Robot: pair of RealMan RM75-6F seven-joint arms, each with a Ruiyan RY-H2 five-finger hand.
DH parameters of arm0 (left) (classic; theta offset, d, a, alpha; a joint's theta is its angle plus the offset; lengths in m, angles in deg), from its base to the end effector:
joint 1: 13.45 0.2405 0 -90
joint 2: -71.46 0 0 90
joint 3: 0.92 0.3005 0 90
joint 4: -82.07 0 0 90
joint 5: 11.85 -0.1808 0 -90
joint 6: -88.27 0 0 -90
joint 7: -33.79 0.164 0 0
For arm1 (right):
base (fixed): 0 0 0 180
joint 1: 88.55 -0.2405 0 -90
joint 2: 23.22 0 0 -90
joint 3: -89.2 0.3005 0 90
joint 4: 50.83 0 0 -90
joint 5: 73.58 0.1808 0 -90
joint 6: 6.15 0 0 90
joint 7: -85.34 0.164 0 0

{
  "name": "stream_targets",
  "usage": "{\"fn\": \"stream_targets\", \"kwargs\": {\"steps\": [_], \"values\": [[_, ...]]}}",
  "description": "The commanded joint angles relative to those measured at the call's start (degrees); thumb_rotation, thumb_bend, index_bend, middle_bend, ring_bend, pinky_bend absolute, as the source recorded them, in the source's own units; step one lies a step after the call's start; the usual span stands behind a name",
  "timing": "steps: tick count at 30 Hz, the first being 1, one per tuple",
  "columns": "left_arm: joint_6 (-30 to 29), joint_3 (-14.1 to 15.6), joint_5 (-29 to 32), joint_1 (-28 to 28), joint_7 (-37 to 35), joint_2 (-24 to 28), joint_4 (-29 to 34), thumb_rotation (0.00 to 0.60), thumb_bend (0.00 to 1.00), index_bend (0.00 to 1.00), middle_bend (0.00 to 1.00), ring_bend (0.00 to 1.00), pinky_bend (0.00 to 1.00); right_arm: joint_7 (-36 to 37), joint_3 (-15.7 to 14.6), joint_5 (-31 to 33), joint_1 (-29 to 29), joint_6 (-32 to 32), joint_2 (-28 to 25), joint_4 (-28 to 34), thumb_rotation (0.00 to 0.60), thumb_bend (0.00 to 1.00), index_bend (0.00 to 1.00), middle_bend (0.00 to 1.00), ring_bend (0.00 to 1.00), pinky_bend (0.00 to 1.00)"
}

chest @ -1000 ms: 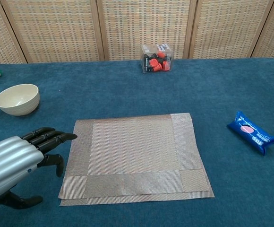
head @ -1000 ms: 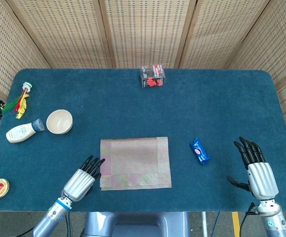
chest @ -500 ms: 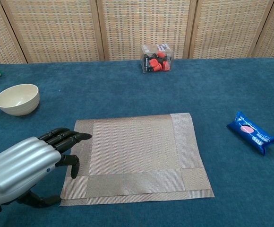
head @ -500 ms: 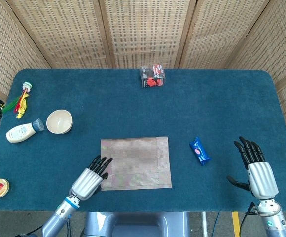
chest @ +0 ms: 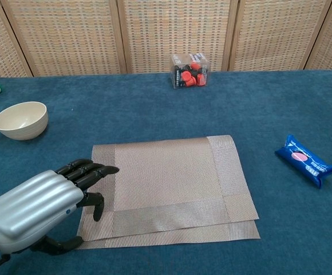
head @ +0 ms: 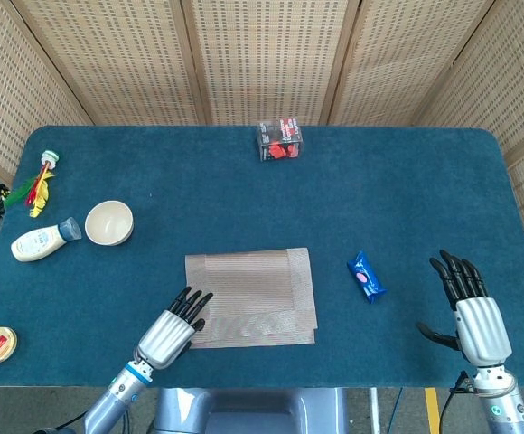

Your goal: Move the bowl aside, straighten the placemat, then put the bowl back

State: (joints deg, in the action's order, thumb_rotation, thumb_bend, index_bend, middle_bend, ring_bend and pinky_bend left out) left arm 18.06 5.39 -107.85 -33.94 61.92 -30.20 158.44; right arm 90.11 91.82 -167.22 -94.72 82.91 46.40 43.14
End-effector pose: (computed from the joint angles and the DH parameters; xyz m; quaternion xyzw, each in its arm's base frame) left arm -0.2209 0.2180 -0.0721 -0.8134 -0.2422 -0.3669 0.3810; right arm -0.3005 -0.2053 0.1734 0.5838 -0.3932 0.4958 0.5087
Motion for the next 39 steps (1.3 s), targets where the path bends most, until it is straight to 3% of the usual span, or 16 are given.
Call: {"fn": "stream_targets", "kwargs": {"steps": [1, 12, 17, 24, 32, 39], "values": [[0.16, -0.10, -0.04, -0.13, 0.11, -0.17, -0.16, 0.600, 0.31, 0.45, 0.00, 0.00, 0.00, -0.06, -0.05, -0.09, 0.00, -0.01, 0.02, 0.03, 0.600, 0.17, 0.00, 0.00, 0.00, 0.00], [0.98, -0.40, 0.31, -0.43, 0.85, -0.50, -0.19, 0.600, 0.34, 0.45, 0.00, 0.00, 0.00, -0.06, -0.16, -0.49, 0.09, 0.28, -0.04, 0.22, 0.600, 0.17, 0.00, 0.00, 0.00, 0.00], [1.11, -0.46, 0.40, -0.47, 1.04, -0.59, -0.21, 0.600, 0.44, 0.44, 0.00, 0.00, 0.00, 0.14, -0.14, -0.43, 0.13, 0.31, -0.12, 0.25, 0.600, 0.17, 0.00, 0.00, 0.00, 0.00], [1.30, -0.76, 0.65, -0.64, 1.15, -0.56, -0.02, 0.600, 0.44, 0.44, 0.00, 0.00, 0.00, 0.17, -0.22, -0.52, 0.11, 0.21, -0.15, 0.28, 0.600, 0.17, 0.00, 0.00, 0.00, 0.00], [1.11, -0.96, 0.70, -0.66, 1.39, -0.61, 0.00, 0.600, 0.44, 0.58, 0.00, 0.00, 0.00, 0.27, -0.22, -0.53, 0.13, 0.24, -0.21, 0.36, 0.600, 0.17, 0.00, 0.00, 0.00, 0.00], [1.17, -1.25, 1.22, -0.61, 1.52, -0.71, -0.13, 0.600, 0.47, 0.59, 0.00, 0.00, 0.00, 0.41, -0.30, -0.66, 0.18, 0.30, -0.32, 0.40, 0.600, 0.17, 0.00, 0.00, 0.00, 0.00]]}}
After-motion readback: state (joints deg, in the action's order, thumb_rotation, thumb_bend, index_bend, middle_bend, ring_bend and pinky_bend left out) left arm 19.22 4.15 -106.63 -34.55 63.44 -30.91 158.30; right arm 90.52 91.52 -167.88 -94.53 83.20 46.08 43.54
